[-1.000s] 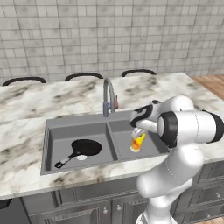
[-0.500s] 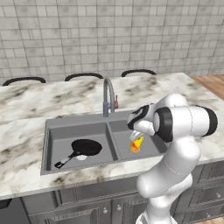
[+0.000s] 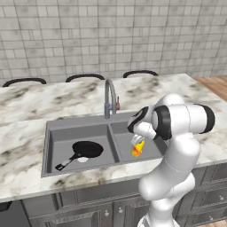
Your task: Place the pan in the left basin and the cup in the right basin of the sink.
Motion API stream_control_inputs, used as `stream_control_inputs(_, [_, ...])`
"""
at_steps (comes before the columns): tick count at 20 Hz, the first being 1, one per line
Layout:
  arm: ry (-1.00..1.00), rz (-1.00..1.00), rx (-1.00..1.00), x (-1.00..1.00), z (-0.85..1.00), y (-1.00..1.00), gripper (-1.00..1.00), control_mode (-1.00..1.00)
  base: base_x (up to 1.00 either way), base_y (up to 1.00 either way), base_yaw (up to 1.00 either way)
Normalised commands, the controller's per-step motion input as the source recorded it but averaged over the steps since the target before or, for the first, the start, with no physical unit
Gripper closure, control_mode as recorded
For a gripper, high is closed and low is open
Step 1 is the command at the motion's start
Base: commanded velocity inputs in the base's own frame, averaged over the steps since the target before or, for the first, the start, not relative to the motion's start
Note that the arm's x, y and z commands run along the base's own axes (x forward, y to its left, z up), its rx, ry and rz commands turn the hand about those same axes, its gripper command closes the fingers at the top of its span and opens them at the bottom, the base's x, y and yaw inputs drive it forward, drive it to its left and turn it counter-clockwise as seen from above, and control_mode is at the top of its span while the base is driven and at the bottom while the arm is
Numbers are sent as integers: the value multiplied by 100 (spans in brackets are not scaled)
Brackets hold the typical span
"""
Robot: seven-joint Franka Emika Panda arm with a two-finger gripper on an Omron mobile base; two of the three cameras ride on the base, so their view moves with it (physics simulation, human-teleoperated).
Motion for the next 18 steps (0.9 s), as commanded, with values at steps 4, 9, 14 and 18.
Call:
stream_control_inputs(4, [0,0,0,2,-17,0,100,-100,0,0,0])
stream_control_inputs(9, [0,0,0,1,-17,0,100,-100,0,0,0])
stream_control_inputs(14, [0,0,0,0,-14,0,100,-100,0,0,0])
stream_control_inputs(18, [0,0,0,0,-12,0,100,-100,0,0,0])
